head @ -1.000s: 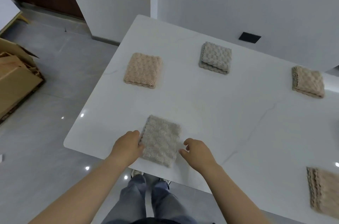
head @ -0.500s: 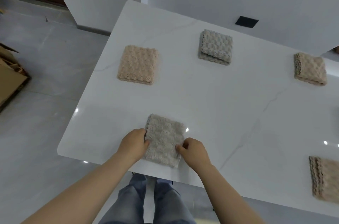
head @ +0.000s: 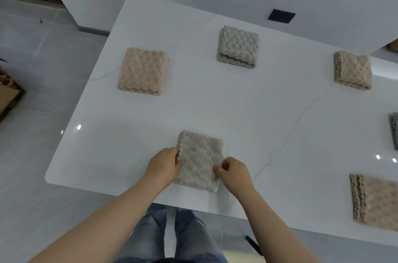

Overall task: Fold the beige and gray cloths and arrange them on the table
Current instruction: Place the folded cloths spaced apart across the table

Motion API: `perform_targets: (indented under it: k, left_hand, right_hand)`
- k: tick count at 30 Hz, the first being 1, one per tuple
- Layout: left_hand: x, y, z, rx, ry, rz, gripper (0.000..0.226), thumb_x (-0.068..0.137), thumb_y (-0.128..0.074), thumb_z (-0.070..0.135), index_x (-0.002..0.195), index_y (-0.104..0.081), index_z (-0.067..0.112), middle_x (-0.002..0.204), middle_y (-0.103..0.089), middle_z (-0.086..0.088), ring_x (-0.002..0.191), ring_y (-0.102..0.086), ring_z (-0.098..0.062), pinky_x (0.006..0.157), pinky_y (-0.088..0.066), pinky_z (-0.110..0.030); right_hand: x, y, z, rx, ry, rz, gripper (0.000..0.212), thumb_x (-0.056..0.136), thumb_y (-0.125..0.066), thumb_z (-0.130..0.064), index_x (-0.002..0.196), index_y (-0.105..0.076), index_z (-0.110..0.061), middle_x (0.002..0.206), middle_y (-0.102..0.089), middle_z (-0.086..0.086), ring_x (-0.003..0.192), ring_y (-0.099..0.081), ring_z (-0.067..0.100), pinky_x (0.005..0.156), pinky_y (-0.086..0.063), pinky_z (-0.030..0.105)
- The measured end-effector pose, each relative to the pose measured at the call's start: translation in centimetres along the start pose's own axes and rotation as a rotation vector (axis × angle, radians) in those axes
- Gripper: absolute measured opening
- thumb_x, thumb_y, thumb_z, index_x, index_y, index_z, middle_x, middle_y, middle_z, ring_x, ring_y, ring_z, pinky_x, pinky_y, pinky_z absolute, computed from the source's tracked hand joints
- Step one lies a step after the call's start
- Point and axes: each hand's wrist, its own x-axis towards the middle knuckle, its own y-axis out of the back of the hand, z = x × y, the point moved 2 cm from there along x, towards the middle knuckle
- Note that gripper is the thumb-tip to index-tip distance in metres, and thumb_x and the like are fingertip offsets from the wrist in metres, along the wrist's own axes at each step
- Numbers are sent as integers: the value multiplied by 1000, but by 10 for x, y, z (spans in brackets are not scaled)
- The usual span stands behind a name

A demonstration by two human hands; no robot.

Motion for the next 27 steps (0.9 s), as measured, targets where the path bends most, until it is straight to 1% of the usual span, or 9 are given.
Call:
perform_targets:
  k: [3, 6, 9, 11, 14, 18, 21, 24, 27]
  left_hand:
    - [2, -8, 10, -4, -9, 0, 20, 95, -50, 26, 82, -41, 15, 73, -37, 7, 78, -44, -15, 62, -28, -26]
    - [4, -15, 18, -8, -17, 4, 20, 94, -51, 26, 81, -40, 15, 70, -32, 11, 77, -43, -15, 62, -27, -26]
    - [6, -19, 24, -17, -20, 11, 21, 94, -51, 25, 79, -39, 16, 70, -32, 11, 76, -44, -15, 61, -26, -25]
    - [7, -20, 26, -18, -20, 16, 23, 94, -51, 24, 77, -38, 18, 70, -33, 11, 75, -43, -14, 59, -25, -25]
    - [6, -20, 26, -29, -12, 12, 20, 94, -51, 25, 80, -39, 17, 74, -38, 7, 77, -44, -15, 61, -27, -26]
    - [6, -19, 26, -34, -3, 15, 18, 94, -52, 25, 84, -41, 15, 83, -46, 1, 77, -45, -16, 62, -29, -27]
    - [8, -20, 26, -39, -5, 23, 19, 94, -53, 24, 84, -40, 15, 84, -46, 0, 77, -44, -16, 63, -29, -27]
    - [11, -21, 27, -54, -8, 37, 18, 93, -54, 24, 85, -41, 15, 86, -46, 0, 78, -44, -16, 64, -30, -27]
    - [13, -22, 29, -86, -16, 78, 14, 93, -55, 22, 88, -46, 12, 87, -47, -1, 79, -45, -17, 65, -31, -28]
  right_hand:
    - [2, 7, 11, 8, 2, 6, 24, 91, -57, -30, 78, -51, -10, 72, -53, 1, 65, -47, 17, 49, -31, 21]
    - [5, 14, 20, 13, -1, 14, 24, 91, -57, -29, 77, -50, -11, 69, -51, -1, 63, -46, 15, 49, -29, 21]
    - [8, 17, 26, 16, -7, 15, 24, 91, -57, -29, 77, -50, -11, 67, -49, -4, 60, -44, 12, 49, -29, 21]
    - [9, 18, 28, 25, -11, 18, 24, 91, -57, -30, 77, -51, -11, 68, -51, -2, 62, -46, 14, 49, -30, 21]
    - [9, 17, 30, 47, -12, 19, 22, 91, -57, -30, 81, -53, -11, 75, -57, 0, 69, -52, 18, 52, -34, 22]
    - [8, 14, 30, 88, -26, 19, 21, 91, -57, -30, 87, -55, -9, 86, -64, 6, 76, -56, 21, 60, -39, 28]
    - [8, 14, 30, 99, -25, 27, 21, 92, -56, -29, 87, -55, -9, 86, -64, 6, 75, -56, 20, 58, -39, 27]
    - [8, 16, 31, 112, -18, 56, 21, 92, -56, -28, 86, -55, -8, 84, -64, 7, 71, -54, 19, 56, -38, 23]
    - [10, 18, 31, 120, -24, 62, 21, 92, -57, -28, 85, -55, -8, 83, -64, 7, 71, -54, 19, 55, -37, 23]
